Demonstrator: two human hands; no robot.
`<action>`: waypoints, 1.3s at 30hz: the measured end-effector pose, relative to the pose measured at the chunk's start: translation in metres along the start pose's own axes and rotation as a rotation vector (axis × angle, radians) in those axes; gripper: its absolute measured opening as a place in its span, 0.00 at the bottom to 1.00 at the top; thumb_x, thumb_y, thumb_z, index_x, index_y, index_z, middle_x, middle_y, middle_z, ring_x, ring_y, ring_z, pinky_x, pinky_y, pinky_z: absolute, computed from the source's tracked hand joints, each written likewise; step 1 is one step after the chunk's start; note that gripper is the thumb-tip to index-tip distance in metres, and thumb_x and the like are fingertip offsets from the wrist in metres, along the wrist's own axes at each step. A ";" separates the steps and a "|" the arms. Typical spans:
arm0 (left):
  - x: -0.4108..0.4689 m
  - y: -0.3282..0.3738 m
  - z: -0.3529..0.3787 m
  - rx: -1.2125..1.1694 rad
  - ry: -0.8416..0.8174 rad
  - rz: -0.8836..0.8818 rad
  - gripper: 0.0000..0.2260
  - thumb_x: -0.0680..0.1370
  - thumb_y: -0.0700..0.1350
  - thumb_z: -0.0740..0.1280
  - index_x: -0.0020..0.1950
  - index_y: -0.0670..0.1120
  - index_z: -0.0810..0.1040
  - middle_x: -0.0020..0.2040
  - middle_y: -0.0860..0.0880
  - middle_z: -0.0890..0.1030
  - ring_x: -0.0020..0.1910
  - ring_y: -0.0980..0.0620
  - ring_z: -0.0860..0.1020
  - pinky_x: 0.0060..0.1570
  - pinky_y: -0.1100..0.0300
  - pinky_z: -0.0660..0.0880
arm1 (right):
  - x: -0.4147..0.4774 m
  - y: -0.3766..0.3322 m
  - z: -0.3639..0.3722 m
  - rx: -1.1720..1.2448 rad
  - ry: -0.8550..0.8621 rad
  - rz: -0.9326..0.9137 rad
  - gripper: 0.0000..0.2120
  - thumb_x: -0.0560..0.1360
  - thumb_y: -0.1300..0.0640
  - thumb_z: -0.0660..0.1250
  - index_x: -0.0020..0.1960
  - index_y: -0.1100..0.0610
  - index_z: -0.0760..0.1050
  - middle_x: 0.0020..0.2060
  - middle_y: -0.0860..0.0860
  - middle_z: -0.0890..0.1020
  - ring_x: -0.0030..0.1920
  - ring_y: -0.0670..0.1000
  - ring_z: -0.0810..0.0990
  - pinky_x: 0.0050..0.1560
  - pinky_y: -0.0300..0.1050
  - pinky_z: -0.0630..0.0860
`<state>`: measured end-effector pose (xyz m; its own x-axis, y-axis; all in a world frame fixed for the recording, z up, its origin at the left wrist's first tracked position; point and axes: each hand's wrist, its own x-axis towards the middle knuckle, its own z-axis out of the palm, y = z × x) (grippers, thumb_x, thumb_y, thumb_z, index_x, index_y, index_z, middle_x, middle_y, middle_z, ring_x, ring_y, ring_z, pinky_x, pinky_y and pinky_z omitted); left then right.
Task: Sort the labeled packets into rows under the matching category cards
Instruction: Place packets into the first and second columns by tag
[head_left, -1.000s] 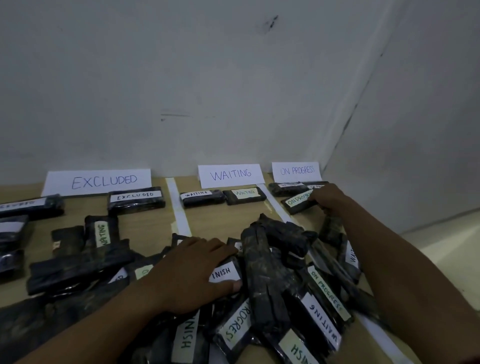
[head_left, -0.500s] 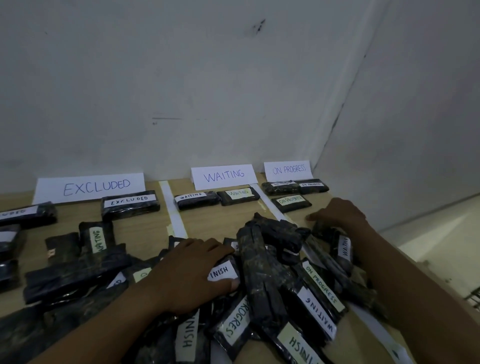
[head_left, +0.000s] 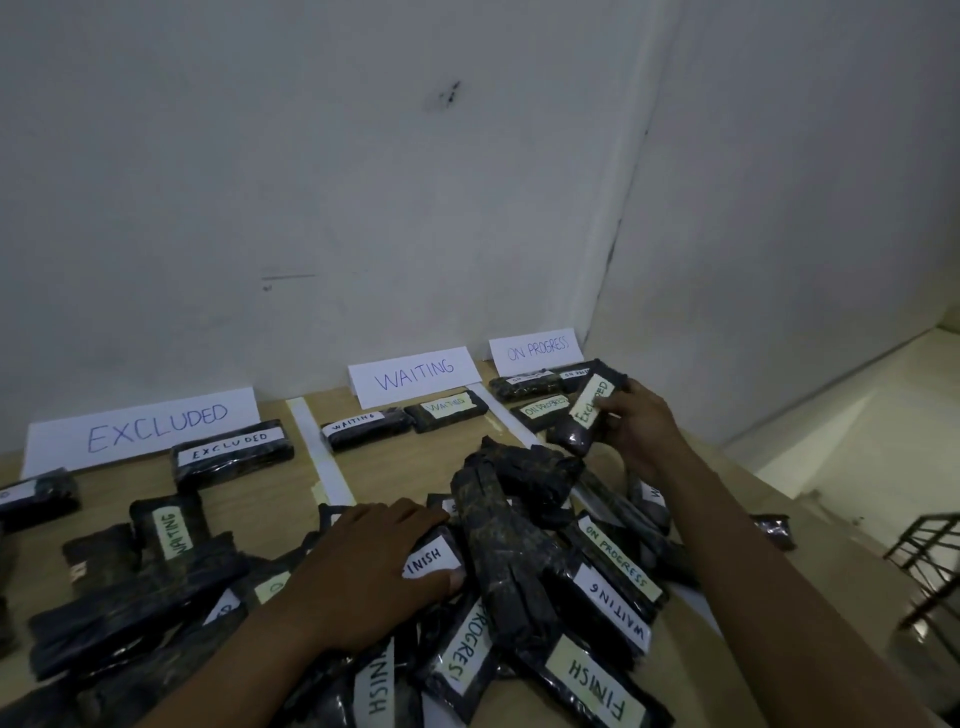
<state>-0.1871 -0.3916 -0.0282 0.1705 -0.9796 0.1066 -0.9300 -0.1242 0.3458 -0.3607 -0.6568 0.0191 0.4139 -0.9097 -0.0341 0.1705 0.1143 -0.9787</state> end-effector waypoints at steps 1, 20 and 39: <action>0.000 0.000 0.000 0.001 -0.007 -0.002 0.27 0.76 0.69 0.54 0.73 0.64 0.56 0.63 0.64 0.68 0.54 0.61 0.64 0.52 0.65 0.57 | -0.007 -0.001 0.000 0.025 -0.037 -0.009 0.18 0.71 0.73 0.63 0.59 0.60 0.72 0.43 0.60 0.81 0.39 0.59 0.80 0.34 0.48 0.79; -0.001 -0.003 0.004 -0.052 0.030 0.012 0.27 0.74 0.69 0.57 0.72 0.65 0.60 0.58 0.60 0.74 0.57 0.59 0.71 0.52 0.63 0.63 | -0.058 -0.006 0.011 0.083 -0.114 0.020 0.11 0.70 0.76 0.63 0.42 0.61 0.71 0.39 0.59 0.82 0.40 0.61 0.83 0.35 0.47 0.82; -0.030 -0.008 -0.049 -0.213 -0.091 -0.168 0.23 0.77 0.58 0.65 0.70 0.52 0.71 0.68 0.52 0.73 0.63 0.51 0.74 0.59 0.59 0.70 | -0.064 0.010 0.186 -0.531 -0.445 -0.026 0.08 0.70 0.67 0.71 0.47 0.58 0.80 0.39 0.57 0.84 0.33 0.56 0.83 0.31 0.43 0.79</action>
<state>-0.1692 -0.3533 0.0118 0.2774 -0.9595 -0.0495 -0.8003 -0.2592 0.5407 -0.2191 -0.5229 0.0496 0.7627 -0.6459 -0.0337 -0.2279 -0.2196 -0.9486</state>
